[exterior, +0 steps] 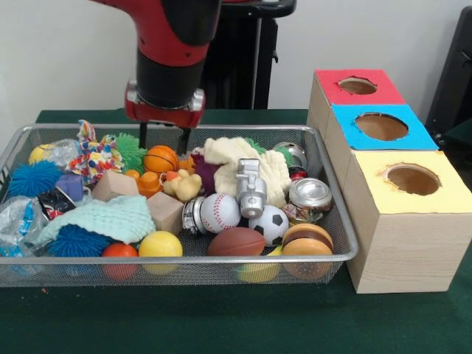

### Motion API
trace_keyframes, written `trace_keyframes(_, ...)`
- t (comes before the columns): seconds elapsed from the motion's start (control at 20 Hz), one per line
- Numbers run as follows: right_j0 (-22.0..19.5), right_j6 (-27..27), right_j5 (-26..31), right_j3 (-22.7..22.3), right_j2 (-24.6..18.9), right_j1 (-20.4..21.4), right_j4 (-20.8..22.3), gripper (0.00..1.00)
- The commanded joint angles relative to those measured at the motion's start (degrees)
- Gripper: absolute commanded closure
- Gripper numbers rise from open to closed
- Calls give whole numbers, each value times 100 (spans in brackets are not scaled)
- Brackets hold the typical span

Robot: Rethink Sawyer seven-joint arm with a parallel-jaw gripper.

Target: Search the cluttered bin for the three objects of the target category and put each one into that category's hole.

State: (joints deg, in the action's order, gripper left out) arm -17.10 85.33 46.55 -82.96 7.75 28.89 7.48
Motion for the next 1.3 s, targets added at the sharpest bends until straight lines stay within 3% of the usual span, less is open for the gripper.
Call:
trace_keyframes(0.05,-374,-178,697,121,-865,360,-337,0)
trace_keyframes(0.25,-600,-149,181,-259,-1144,427,-450,0)
trace_keyframes(0.55,-789,407,-314,-844,-1361,225,-789,0)
trace_keyframes(0.65,-825,677,-156,-978,-1380,96,-1048,0)
trace_keyframes(0.8,-909,633,-431,-1228,-1465,34,-1125,0)
trace_keyframes(1.0,-932,525,-710,-1243,-1465,-83,-993,0)
trace_keyframes(1.3,-749,207,-1344,-1010,-1132,-401,-129,0)
